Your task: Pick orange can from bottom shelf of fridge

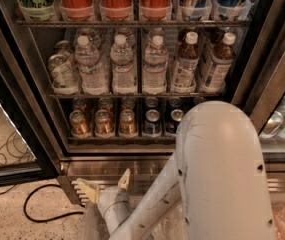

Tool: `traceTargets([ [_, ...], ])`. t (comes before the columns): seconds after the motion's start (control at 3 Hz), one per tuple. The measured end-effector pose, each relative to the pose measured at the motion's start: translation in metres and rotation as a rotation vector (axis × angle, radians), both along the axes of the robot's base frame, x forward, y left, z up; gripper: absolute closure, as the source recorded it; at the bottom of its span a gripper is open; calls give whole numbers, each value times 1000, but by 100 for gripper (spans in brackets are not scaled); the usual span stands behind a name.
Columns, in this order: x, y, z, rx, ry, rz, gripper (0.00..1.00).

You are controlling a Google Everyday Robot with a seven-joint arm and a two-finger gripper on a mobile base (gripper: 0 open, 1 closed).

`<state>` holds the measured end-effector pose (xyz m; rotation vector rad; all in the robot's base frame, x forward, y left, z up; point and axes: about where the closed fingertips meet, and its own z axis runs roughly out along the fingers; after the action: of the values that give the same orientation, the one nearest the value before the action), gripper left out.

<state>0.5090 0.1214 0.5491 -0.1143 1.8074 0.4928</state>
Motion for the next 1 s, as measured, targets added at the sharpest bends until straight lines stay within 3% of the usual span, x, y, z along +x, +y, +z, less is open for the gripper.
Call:
traceTargets([
  [0.33,18,24,10,9,-87,61,0],
  [0.67,40,37,25,-7,-170,82,0],
  [1.0,40,37,25,-7,-170,81,0],
])
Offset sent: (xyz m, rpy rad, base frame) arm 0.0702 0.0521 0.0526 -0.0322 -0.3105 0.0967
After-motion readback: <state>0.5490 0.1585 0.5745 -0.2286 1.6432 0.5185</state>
